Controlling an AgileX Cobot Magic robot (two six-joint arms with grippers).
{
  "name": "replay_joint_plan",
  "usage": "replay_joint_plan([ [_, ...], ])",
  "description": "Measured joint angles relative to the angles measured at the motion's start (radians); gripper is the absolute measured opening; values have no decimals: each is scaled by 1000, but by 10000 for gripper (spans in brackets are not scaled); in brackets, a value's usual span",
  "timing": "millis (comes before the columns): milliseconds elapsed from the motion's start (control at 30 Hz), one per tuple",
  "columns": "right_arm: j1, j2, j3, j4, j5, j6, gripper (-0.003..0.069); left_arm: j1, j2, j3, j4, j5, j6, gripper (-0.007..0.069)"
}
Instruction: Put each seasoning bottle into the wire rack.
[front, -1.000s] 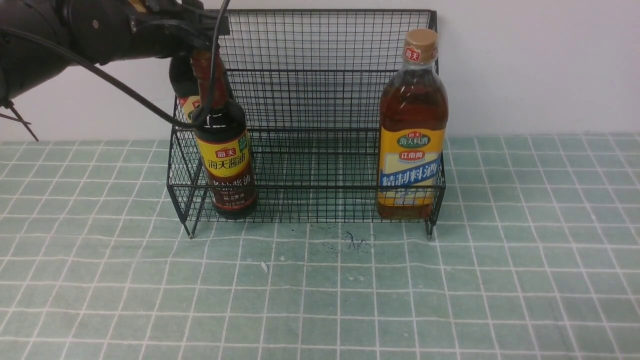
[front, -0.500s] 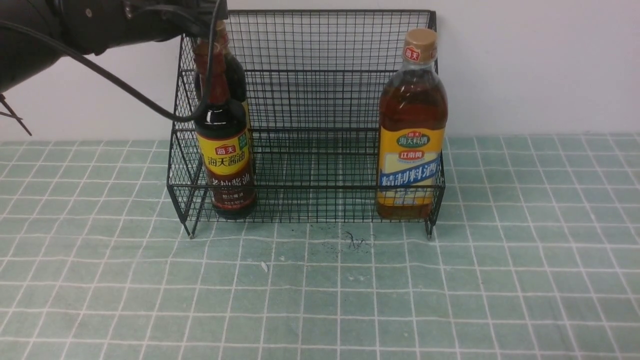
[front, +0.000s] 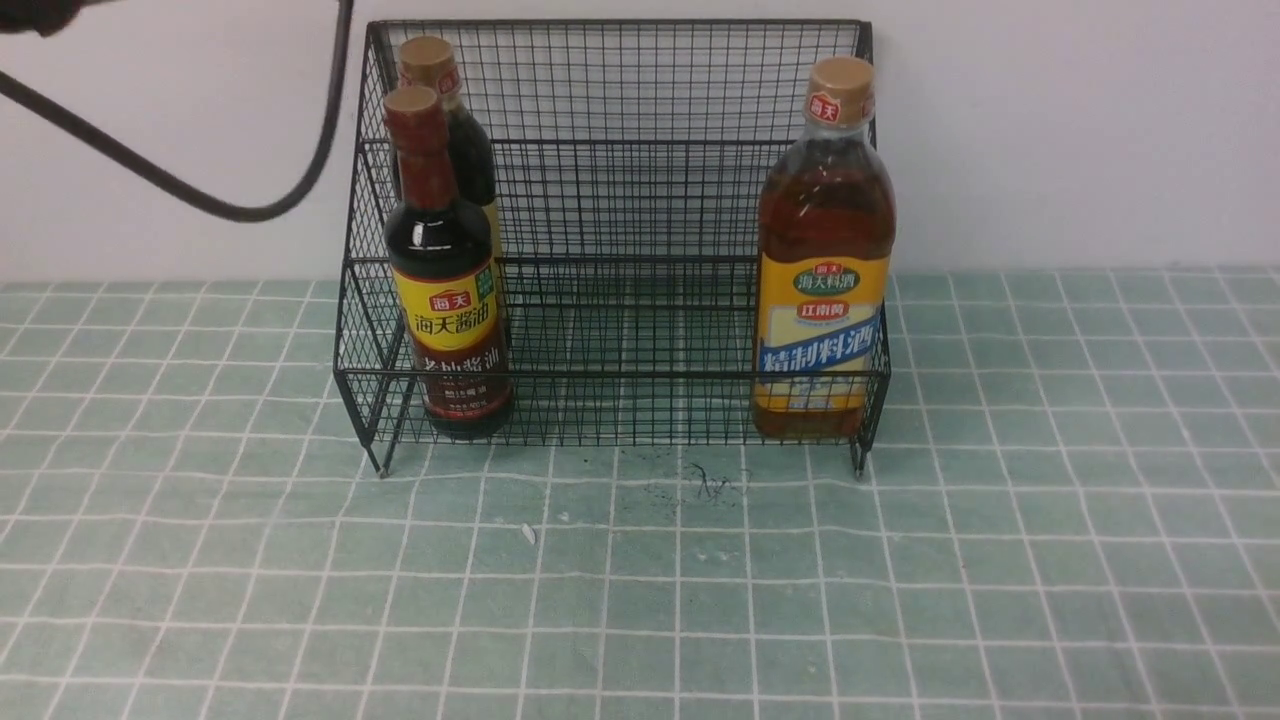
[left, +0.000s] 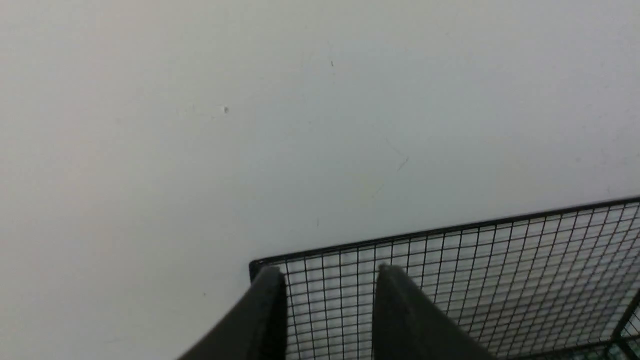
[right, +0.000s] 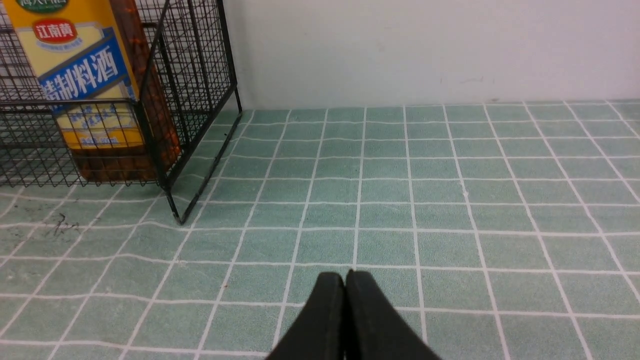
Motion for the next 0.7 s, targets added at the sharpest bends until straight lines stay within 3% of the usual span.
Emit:
replay_joint_plan([
  [33,0,0,0,0,0,0,-15,0,-10,0,2,18,0,169],
  [133,0,0,0,0,0,0,-15,0,-97,0,8,213,1,36],
  [200,0,0,0,0,0,0,-15,0,-144,0,8,305,-2,7],
  [400,0,0,0,0,0,0,-15,0,-316,1,-18,556,-16,-6],
  [700,0,0,0,0,0,0,-15,0,-673,255,-129,600,-14,-6],
])
